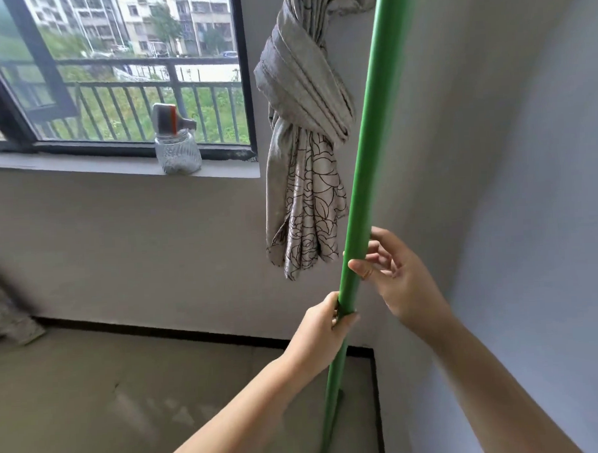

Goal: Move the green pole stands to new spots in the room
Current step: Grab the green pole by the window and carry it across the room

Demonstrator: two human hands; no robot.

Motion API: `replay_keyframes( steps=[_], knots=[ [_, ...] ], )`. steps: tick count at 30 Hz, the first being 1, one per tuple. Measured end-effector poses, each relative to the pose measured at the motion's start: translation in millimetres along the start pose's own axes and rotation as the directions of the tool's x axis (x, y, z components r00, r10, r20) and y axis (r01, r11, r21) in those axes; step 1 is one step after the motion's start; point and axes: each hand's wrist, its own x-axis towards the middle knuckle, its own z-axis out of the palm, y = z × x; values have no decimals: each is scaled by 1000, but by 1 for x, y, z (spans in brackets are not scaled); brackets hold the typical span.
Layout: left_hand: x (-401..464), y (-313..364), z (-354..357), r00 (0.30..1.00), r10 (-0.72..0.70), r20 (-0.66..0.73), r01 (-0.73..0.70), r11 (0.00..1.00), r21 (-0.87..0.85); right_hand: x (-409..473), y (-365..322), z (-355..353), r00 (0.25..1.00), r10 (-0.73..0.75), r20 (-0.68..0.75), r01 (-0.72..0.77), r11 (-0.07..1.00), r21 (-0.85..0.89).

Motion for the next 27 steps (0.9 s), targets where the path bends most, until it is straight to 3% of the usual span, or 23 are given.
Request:
replay_keyframes(
  steps=[5,10,21,27],
  knots=[
    [-75,11,2,1000,-12,-6,12,1000,15,-63,-34,10,999,-19,45,18,1000,19],
    [-157,20,-7,998,28,61,-30,999,22,-136,-76,35,1000,-16,1,16,1000,-4],
    [-393,23,-55,992,-2,126,-6,998,60,-327,-202,135,1000,9,-14,-10,998,-69],
    [-504,38,-62,998,-26,57,22,997,67,-410,-261,162,998,10,57,-4,994,-112]
  ],
)
